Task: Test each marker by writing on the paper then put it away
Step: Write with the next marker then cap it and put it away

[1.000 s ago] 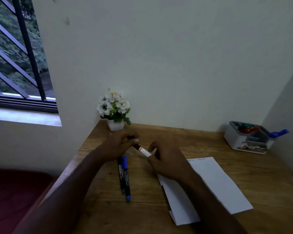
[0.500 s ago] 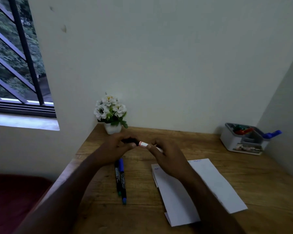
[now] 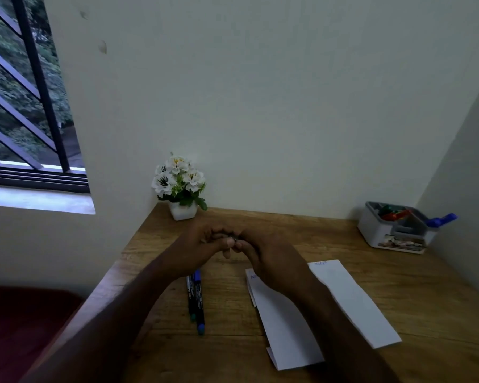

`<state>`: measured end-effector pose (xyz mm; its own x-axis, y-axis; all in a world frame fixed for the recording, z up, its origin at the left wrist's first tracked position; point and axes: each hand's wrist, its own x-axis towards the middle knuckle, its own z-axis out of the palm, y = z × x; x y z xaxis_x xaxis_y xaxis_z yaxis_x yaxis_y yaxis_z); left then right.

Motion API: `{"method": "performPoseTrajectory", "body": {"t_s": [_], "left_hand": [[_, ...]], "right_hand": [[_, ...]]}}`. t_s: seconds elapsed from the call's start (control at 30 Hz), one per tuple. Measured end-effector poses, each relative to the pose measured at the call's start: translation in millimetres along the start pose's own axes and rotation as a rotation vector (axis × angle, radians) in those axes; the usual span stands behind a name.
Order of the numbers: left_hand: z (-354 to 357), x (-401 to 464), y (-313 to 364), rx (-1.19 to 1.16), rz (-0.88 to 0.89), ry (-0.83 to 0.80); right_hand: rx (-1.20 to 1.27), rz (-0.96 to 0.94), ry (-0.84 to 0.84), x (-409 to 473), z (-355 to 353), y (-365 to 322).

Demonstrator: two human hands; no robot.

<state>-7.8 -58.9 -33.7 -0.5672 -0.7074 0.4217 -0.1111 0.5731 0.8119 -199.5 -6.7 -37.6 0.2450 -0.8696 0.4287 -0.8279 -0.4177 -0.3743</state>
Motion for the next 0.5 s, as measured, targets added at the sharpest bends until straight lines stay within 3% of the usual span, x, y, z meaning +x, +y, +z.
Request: {"method": "performPoseTrajectory", "body": {"t_s": [0.3, 0.4, 0.5], "left_hand": [[3, -1, -3, 0.01, -0.016, 0.011], [3, -1, -8, 0.056, -0.047, 0.08], [5, -2, -11, 0.177, -0.046, 0.11]], "right_hand": [[-0.033, 0.024, 0.045, -9, -4, -2], [0.115, 0.124, 0.035, -15, -14, -1], [0.259, 0.097, 0.166, -20, -31, 8]]}}
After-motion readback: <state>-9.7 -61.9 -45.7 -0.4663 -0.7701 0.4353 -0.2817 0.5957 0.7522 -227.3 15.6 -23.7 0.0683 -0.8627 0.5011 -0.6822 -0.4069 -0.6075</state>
